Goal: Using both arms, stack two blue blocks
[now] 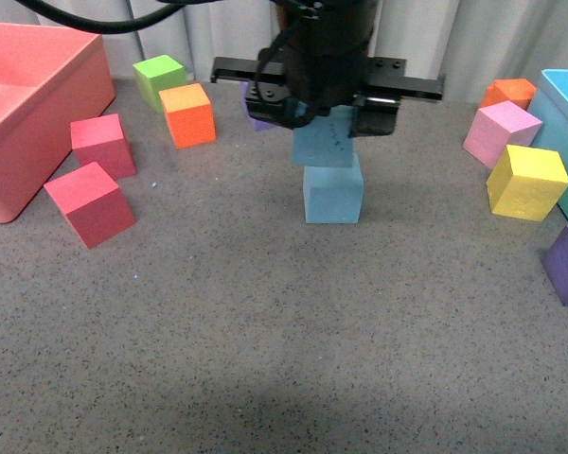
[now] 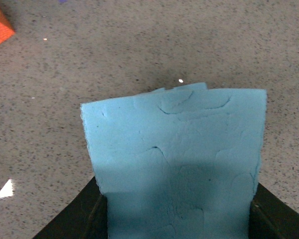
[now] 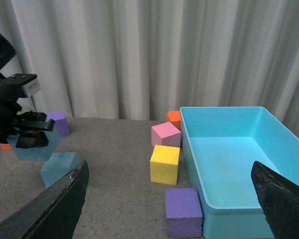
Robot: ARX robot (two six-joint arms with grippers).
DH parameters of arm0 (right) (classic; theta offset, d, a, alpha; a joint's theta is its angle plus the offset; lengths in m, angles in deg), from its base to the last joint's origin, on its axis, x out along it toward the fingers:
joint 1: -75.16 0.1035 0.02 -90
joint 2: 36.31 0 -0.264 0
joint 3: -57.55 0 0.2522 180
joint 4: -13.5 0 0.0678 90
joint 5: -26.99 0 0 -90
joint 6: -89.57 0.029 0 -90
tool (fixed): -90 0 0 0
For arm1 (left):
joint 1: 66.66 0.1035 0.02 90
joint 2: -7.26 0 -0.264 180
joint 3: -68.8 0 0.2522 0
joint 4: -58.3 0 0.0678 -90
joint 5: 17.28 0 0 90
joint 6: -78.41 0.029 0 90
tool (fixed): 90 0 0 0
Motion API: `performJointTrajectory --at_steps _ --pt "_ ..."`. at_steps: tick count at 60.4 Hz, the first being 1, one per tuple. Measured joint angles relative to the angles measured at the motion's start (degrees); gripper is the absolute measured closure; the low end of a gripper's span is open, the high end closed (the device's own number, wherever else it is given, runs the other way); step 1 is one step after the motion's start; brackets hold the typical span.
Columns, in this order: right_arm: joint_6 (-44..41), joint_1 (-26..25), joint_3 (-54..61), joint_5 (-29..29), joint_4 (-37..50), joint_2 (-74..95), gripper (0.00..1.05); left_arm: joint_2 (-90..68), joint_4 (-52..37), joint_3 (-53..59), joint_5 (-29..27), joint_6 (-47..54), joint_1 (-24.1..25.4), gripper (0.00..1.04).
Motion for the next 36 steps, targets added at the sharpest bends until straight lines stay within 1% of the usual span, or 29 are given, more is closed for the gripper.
performJointTrajectory --at_steps 8,12,18,36 --pt "-0.02 0.0 0.0 0.02 0.0 0.0 0.1 -2.93 3.1 -3.69 -1.05 -2.16 -1.62 0.57" --pt "-0.02 0.0 0.0 0.02 0.0 0.0 0.1 -4.28 4.46 -5.33 -1.16 -3.23 -1.9 0.57" --pt "0.0 0.0 0.0 0.02 0.0 0.0 0.1 -6.67 5.84 -8.44 -2.84 -3.65 -1.99 0.57" --pt "0.0 0.0 0.0 0.02 0.0 0.0 0.1 -9.31 9.16 -13.62 -2.54 -5.18 -1.77 0.57"
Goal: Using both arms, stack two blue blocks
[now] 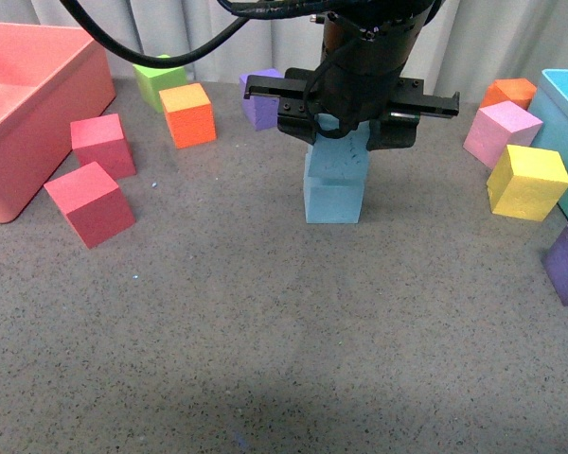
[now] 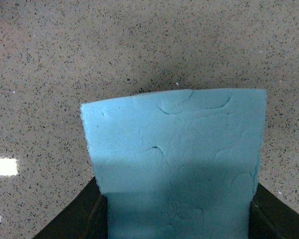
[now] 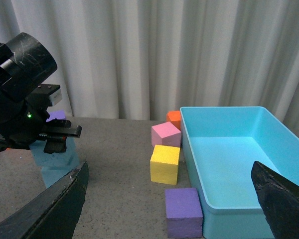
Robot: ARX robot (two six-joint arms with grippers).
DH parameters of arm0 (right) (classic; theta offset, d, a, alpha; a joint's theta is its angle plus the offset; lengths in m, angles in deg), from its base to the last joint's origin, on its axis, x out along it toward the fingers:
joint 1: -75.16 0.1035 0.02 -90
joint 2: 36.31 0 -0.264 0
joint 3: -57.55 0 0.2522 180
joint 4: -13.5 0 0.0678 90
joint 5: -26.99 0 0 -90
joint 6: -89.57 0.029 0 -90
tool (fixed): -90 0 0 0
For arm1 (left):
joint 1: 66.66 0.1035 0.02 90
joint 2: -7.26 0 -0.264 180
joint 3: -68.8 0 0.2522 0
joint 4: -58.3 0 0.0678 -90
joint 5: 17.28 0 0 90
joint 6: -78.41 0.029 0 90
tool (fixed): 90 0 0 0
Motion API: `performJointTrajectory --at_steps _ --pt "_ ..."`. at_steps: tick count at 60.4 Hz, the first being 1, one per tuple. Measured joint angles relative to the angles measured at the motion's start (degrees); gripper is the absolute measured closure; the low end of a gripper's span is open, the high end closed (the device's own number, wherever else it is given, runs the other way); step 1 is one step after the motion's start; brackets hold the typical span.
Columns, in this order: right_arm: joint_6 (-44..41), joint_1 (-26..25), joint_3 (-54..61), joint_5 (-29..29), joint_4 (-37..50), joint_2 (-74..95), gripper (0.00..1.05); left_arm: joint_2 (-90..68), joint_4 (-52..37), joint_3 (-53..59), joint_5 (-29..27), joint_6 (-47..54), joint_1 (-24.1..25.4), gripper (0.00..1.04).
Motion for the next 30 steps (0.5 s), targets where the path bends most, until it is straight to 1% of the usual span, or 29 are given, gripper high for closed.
performJointTrajectory --at_steps 30 --pt "-0.02 0.0 0.0 -0.02 0.0 0.0 0.1 -2.91 1.75 -3.04 0.13 -0.81 0.0 0.57"
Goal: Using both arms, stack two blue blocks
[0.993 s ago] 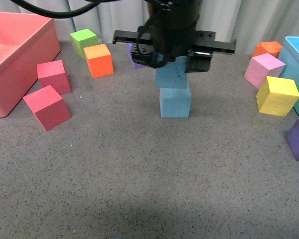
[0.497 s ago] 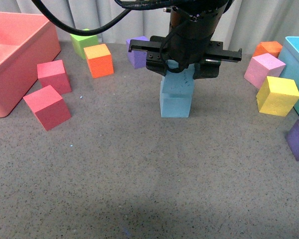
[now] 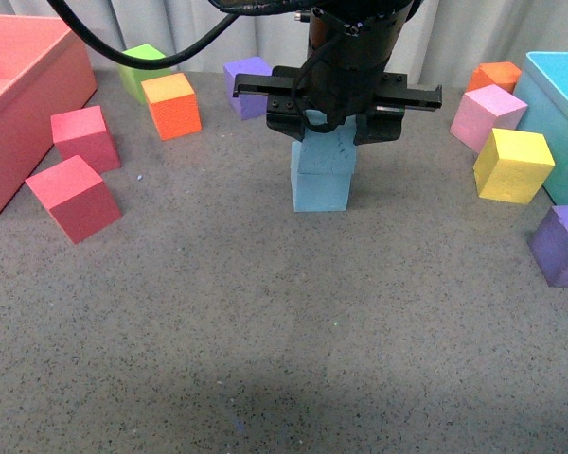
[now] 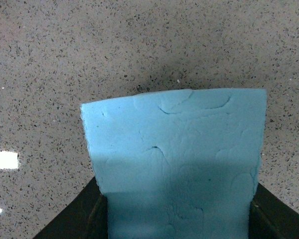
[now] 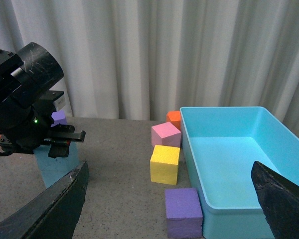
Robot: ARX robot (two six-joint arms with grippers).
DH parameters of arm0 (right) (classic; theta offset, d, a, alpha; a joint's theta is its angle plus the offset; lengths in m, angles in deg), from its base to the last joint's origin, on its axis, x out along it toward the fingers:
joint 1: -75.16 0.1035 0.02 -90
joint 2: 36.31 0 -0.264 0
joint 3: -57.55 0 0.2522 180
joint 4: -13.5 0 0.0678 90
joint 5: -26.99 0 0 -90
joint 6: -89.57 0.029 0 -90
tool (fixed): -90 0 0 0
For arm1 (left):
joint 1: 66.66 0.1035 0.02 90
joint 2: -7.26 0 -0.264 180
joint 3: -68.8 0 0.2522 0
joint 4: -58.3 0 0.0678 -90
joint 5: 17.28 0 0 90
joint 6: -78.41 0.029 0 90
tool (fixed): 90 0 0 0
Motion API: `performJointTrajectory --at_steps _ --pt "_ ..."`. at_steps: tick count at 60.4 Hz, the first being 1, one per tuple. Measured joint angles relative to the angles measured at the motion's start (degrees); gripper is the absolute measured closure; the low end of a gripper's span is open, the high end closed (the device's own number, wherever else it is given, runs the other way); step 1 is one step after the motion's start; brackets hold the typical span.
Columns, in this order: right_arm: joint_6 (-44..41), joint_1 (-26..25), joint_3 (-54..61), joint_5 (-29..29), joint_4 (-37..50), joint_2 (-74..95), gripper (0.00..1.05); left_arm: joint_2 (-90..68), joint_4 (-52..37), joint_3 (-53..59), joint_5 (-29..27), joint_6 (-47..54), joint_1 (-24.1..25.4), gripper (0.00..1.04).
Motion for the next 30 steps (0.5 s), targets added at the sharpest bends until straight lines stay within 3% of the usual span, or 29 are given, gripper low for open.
performJointTrajectory --at_steps 3,5,20,30 --pt "0.0 0.0 0.0 0.02 0.0 0.0 0.1 -0.02 0.0 -0.02 -0.15 0.0 0.0 0.54" --pt "0.0 0.0 0.0 0.02 0.0 0.0 0.1 -0.02 0.11 -0.02 -0.13 0.02 0.0 0.44" --pt "0.02 0.0 0.0 0.02 0.0 0.0 0.1 0.09 0.31 -0.02 -0.09 -0.07 0.04 0.07" --pt "0.02 0.0 0.0 0.0 0.0 0.0 0.1 3.04 -1.64 3.02 0.98 -0.79 0.24 0.07"
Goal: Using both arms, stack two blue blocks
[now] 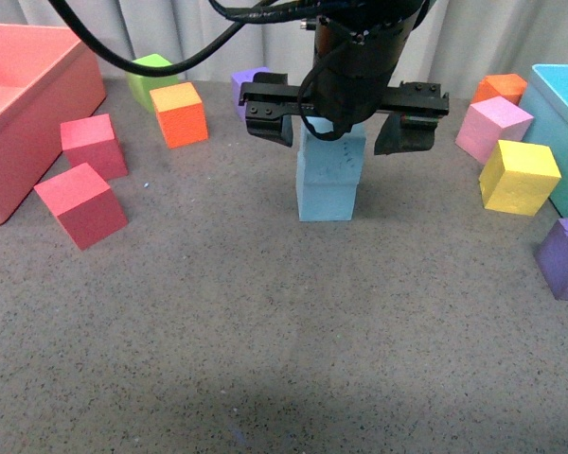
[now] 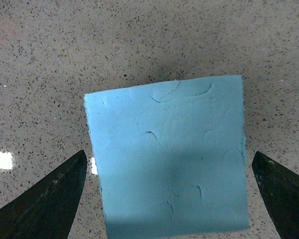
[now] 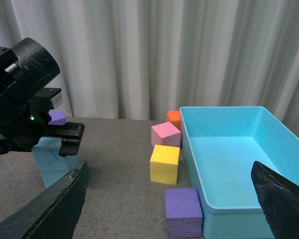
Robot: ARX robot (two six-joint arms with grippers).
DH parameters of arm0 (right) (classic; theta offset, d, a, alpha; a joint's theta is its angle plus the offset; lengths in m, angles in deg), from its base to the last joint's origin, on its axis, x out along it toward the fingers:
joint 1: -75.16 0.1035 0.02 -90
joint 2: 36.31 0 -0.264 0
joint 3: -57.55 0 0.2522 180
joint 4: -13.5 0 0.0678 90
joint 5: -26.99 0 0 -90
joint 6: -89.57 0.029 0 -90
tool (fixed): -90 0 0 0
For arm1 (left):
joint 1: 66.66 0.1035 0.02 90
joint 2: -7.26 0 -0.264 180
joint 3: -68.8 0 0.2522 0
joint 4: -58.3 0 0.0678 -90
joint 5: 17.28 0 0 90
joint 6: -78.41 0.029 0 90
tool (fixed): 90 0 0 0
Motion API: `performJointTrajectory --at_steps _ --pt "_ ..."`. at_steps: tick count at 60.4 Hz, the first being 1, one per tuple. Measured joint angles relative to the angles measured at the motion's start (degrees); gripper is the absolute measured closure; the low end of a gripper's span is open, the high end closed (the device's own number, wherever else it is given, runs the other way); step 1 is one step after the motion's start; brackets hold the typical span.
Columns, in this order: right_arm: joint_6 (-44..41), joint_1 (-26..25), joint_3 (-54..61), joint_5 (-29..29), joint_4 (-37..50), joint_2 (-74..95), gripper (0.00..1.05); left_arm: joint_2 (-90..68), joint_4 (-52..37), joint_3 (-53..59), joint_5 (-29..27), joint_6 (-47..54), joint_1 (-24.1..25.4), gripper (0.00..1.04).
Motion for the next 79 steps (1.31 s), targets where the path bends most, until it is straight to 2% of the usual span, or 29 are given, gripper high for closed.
performJointTrajectory --at_steps 8,13,16,20,22,27,29,32,38,42,43,59,79 --pt "0.0 0.0 0.0 0.02 0.0 0.0 0.1 6.03 -3.48 6.14 2.01 -0.35 0.26 0.07" --pt "0.0 0.0 0.0 0.02 0.0 0.0 0.1 8.22 -5.49 7.91 0.66 0.92 0.28 0.08" --pt "0.0 0.0 0.0 0.0 0.0 0.0 0.1 11.13 -20.37 15.91 -7.08 5.75 0.46 0.16" --pt "-0.02 0.0 0.0 0.0 0.0 0.02 0.1 15.72 -38.84 28.55 -12.52 13.57 1.49 0.27" --pt "0.0 0.0 0.0 0.0 0.0 0.0 0.1 18.08 -47.95 35.15 -12.59 16.63 2.49 0.32" --pt "0.0 0.0 0.0 0.2 0.0 0.0 0.1 26.27 -83.69 57.51 -9.75 22.51 7.58 0.54" --pt "-0.02 0.0 0.0 0.17 0.0 0.0 0.1 29.16 -91.43 63.01 -8.63 23.3 9.29 0.61" --pt "0.0 0.0 0.0 0.15 0.0 0.0 0.1 33.05 -96.67 68.96 -7.23 24.04 11.26 0.7" --pt "-0.02 0.0 0.0 -0.02 0.0 0.0 0.1 38.88 -99.41 77.81 -4.7 24.63 14.25 0.86" --pt "0.0 0.0 0.0 0.0 0.0 0.0 0.1 42.64 -99.82 83.89 -2.36 24.85 16.39 1.0" --pt "-0.02 0.0 0.0 0.0 0.0 0.0 0.1 43.58 -99.86 85.15 -1.75 24.79 16.85 1.01" --pt "0.0 0.0 0.0 0.04 0.0 0.0 0.1 56.76 -98.64 96.72 4.57 25.46 22.69 1.01" --pt "0.0 0.0 0.0 0.04 0.0 0.0 0.1 73.83 -89.83 105.42 10.12 25.53 28.35 1.01"
